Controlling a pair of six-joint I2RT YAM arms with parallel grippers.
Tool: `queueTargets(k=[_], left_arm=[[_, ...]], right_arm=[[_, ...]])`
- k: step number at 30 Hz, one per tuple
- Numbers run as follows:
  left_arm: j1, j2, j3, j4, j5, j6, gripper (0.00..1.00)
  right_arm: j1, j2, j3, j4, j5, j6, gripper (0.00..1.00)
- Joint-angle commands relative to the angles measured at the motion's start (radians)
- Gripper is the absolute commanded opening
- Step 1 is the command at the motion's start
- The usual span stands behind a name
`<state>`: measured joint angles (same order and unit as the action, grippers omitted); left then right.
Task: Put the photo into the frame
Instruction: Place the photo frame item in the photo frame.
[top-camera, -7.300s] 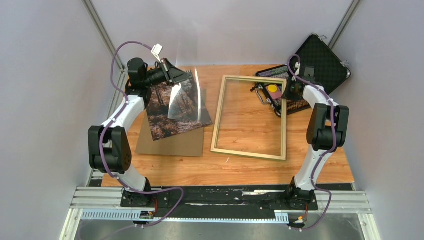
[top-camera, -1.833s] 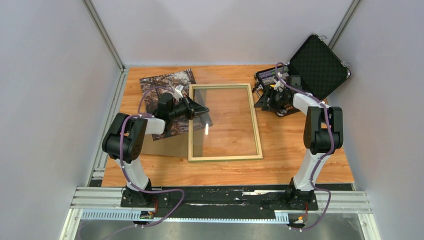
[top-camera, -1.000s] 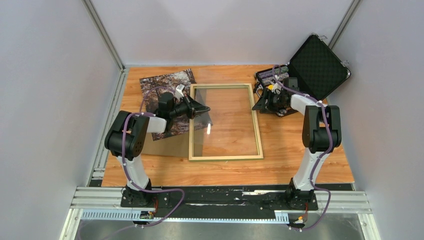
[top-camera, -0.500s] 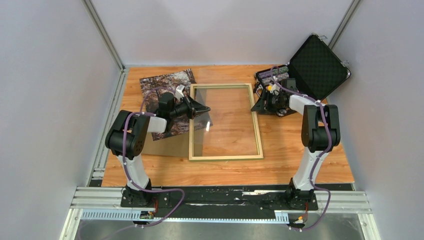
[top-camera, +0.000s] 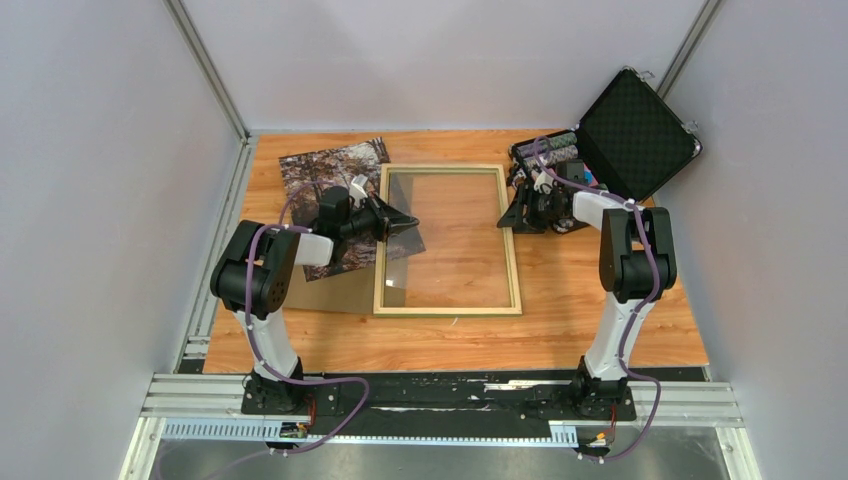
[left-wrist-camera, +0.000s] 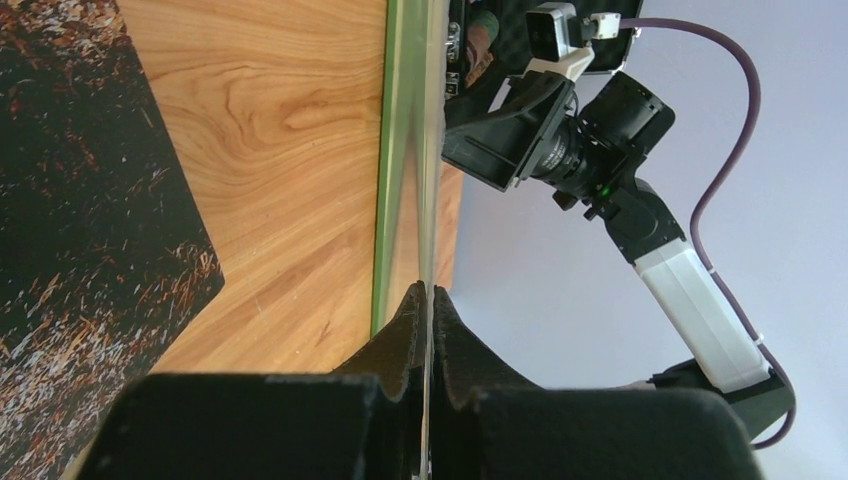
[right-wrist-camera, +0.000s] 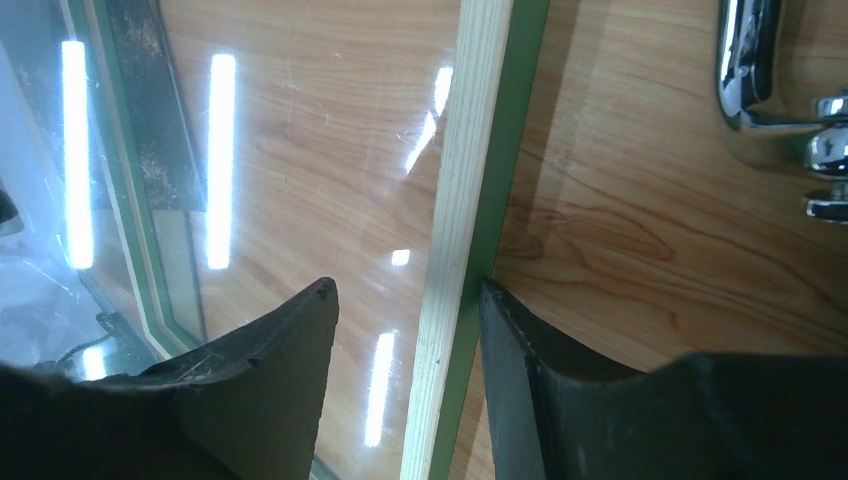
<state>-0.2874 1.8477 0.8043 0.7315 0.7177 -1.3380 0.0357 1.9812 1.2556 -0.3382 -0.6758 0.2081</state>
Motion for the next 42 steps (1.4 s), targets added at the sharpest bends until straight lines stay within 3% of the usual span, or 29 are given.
queueTargets(k=[1,27,42], left_arm=[[-0.011,-0.025,-0.006,-0.004,-0.009,0.006,0.00],[-0.012,0.043,0.010,-0.012,-0.019,0.046,0.04],[-0.012,0.049,0.023,-0.063,-0.033,0.112,0.13]], right_arm=[[0.006,0.009,-0.004,0.032,-0.021,-0.001,0.52],[0.005,0.016,-0.002,0.036,-0.053,0.017,0.57],[0.005,0.020,-0.003,0.035,-0.053,0.014,0.57]])
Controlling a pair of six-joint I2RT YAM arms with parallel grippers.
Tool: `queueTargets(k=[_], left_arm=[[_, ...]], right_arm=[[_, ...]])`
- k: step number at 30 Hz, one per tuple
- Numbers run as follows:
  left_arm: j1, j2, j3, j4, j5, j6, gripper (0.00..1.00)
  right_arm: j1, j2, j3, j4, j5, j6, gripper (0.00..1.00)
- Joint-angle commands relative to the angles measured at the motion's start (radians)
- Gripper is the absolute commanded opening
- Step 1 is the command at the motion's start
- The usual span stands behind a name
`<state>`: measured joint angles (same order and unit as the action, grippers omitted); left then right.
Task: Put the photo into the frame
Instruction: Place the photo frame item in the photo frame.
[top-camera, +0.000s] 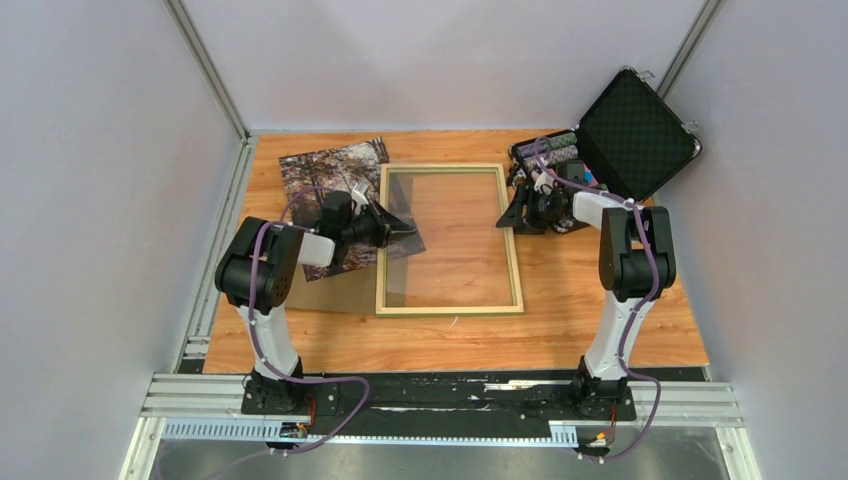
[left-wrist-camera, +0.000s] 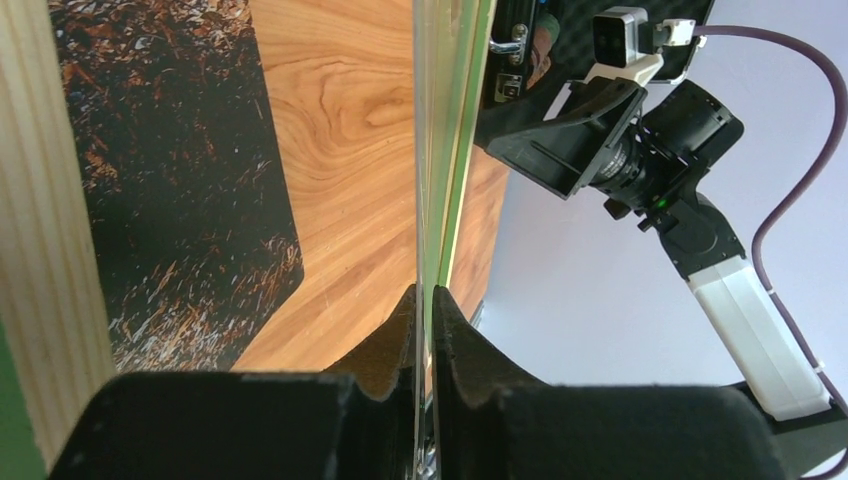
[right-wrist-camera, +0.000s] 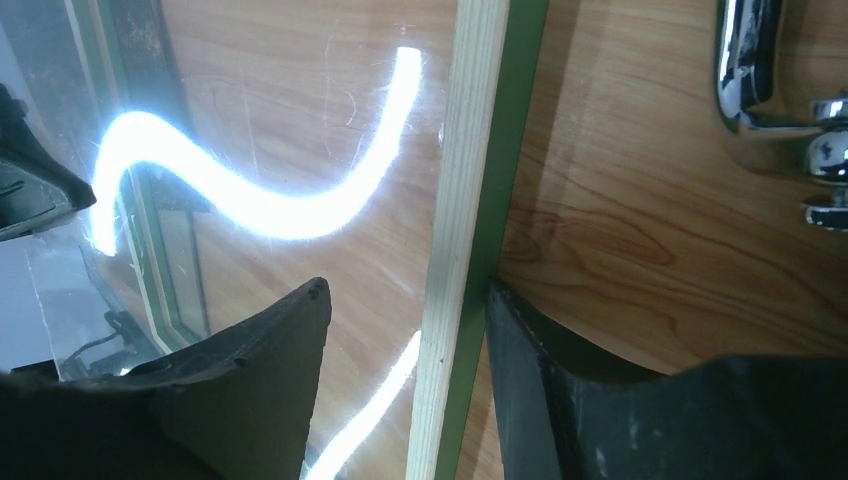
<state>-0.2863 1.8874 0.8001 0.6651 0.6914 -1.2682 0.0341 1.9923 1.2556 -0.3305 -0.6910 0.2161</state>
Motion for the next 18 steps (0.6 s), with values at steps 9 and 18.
queueTargets(k=[9,18], left_arm=[[-0.013,0.021,0.080,-0.087,-0.004,0.120,0.22],[-0.013,0.024,0.122,-0.155,-0.005,0.170,0.30]], right_arm=[[0.007,0.007,-0.003,0.028,-0.039,0.005,0.57],[0.007,0.009,-0.003,0.028,-0.038,0.002,0.57]])
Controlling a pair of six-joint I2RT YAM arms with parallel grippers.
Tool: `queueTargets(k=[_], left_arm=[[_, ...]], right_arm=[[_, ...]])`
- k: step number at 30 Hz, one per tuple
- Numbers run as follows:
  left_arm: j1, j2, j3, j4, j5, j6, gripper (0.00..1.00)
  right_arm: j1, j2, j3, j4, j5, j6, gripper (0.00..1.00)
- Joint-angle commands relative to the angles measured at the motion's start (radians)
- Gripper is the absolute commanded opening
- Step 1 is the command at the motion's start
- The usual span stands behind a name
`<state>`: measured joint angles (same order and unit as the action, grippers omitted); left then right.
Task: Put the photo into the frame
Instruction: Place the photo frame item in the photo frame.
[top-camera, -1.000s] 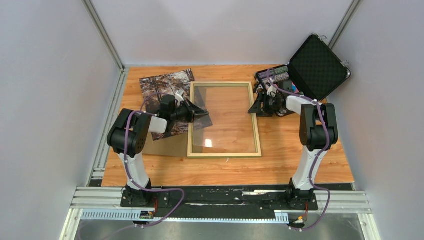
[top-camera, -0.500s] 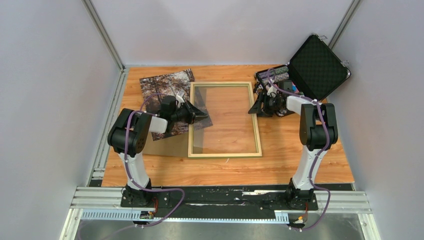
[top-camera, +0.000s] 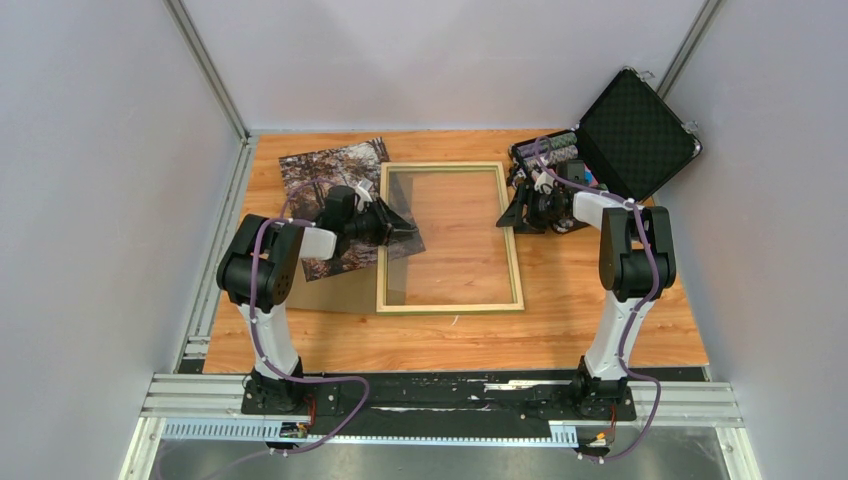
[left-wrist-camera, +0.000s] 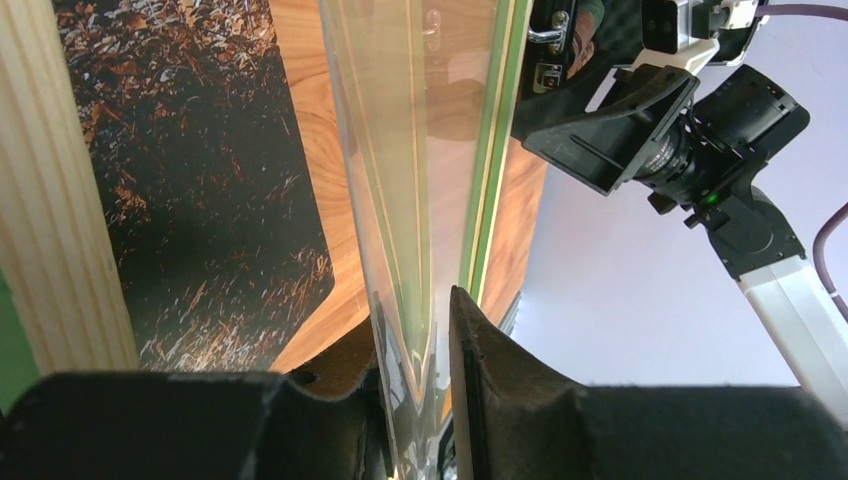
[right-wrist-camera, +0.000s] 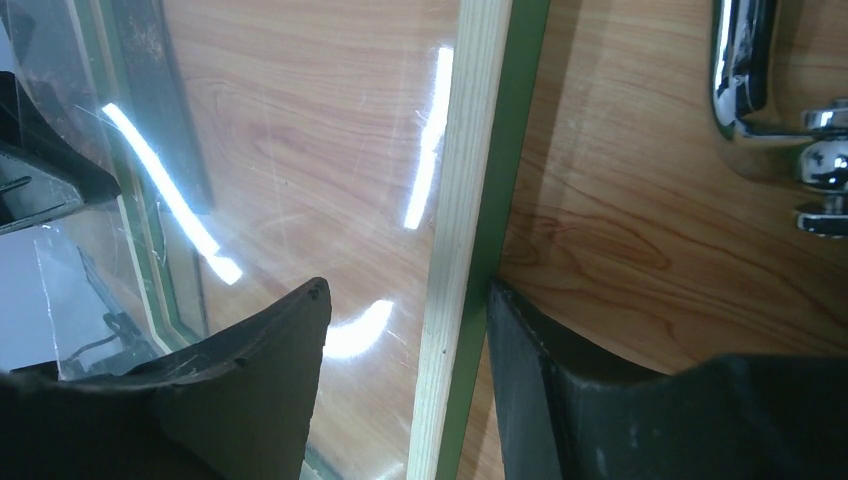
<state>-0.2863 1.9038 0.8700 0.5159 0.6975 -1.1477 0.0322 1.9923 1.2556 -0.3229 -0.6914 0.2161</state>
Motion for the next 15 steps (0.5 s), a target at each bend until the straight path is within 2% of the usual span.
queueTargets(k=[1,7,15], left_arm=[[-0.013,0.008,0.056,-0.010,-0.010,0.055,0.31],[-0.013,0.013,0.072,-0.049,-0.010,0.082,0.39],[-0.013,0.015,0.081,-0.089,-0.019,0.106,0.41]], right_arm=[[0.009,0.009,-0.002,0.021,-0.037,0.002,0.57],[0.008,0.009,-0.002,0.019,-0.034,0.001,0.57],[0.009,-0.014,0.002,0.019,-0.011,-0.007,0.58]])
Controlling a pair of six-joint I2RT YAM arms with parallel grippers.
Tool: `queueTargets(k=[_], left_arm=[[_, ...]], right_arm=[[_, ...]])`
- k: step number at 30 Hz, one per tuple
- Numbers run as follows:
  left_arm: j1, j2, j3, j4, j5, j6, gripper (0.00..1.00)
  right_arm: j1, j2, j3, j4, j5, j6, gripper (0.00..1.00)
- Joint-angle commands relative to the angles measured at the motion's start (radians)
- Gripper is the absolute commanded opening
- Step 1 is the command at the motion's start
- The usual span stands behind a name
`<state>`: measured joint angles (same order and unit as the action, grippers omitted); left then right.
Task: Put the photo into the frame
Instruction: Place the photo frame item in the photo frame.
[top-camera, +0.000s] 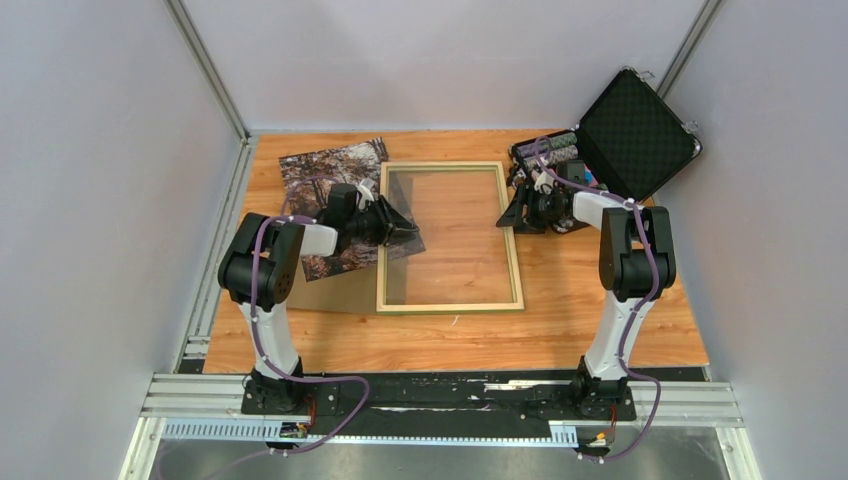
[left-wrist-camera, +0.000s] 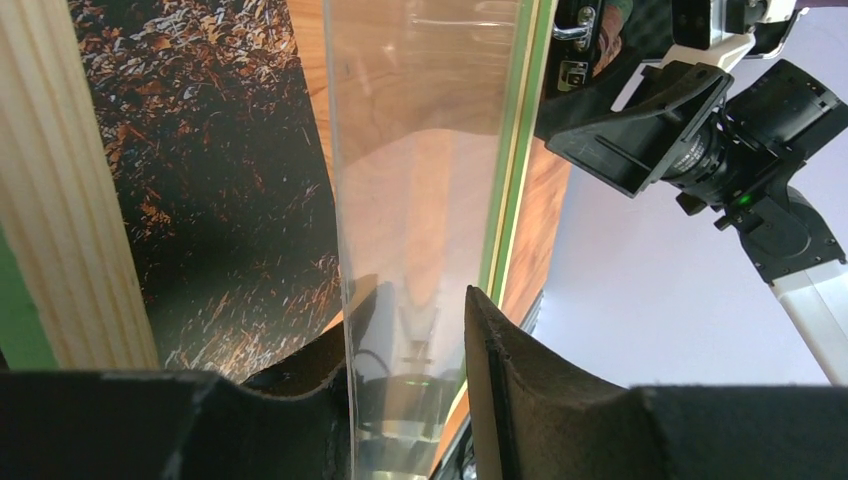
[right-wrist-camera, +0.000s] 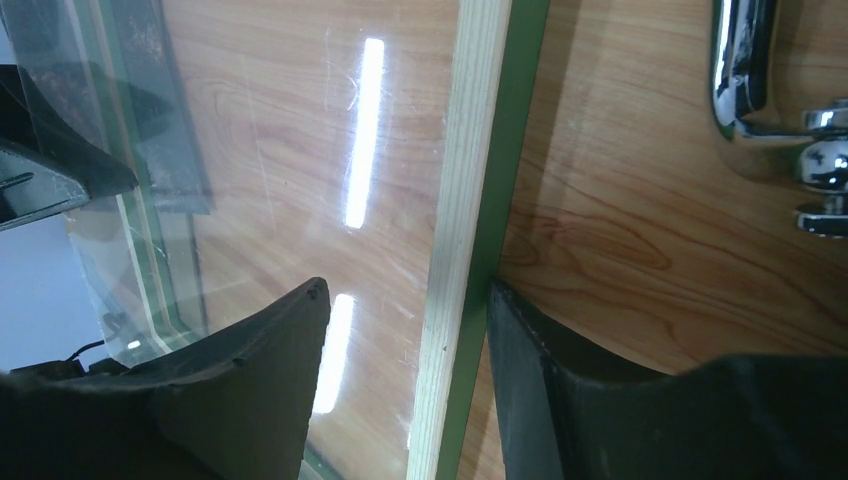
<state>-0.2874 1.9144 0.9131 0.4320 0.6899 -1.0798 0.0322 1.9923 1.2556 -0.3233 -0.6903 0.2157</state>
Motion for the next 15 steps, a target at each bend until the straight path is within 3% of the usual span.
queueTargets(k=[1,15], left_arm=[[-0.012,0.003,0.038,-0.009,-0.012,0.041,0.41],[-0.011,0.007,0.049,-0.038,-0.015,0.055,0.41]], right_arm=[[0.009,-0.018,0.002,0.018,-0.008,-0.008,0.58],[0.009,-0.122,0.027,-0.010,0.062,-0.039,0.65]])
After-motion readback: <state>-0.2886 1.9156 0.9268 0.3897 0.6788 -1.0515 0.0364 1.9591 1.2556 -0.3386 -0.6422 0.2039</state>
